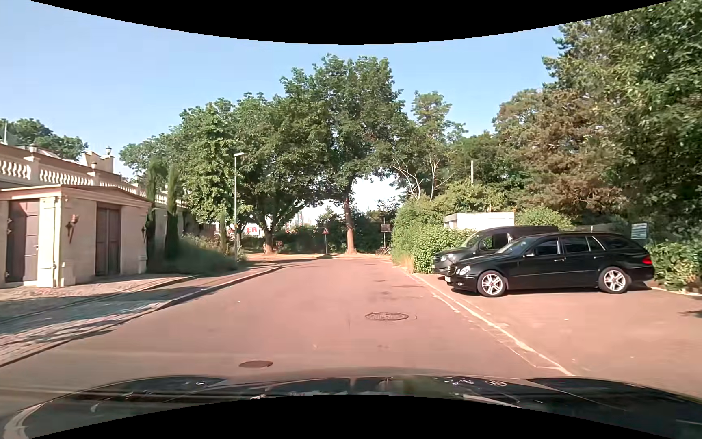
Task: Follow the waypoints while adhering to traffic rules and regulations
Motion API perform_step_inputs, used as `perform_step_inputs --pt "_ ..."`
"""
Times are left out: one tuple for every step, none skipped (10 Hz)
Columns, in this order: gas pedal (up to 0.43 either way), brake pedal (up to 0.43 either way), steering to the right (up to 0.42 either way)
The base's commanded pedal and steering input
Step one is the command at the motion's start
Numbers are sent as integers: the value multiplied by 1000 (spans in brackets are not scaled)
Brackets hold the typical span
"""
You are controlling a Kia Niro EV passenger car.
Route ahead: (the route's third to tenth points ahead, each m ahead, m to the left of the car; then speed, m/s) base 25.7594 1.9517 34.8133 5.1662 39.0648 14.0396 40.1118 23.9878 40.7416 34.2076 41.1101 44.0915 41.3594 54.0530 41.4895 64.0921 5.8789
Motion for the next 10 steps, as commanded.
perform_step_inputs --pt "0 0 -8" --pt "0 0 -8" --pt "0 0 -9" --pt "0 0 -10" --pt "0 0 -9" --pt "0 0 -8" --pt "0 0 -8" --pt "0 0 -8" --pt "0 0 -8" --pt "0 0 -8"
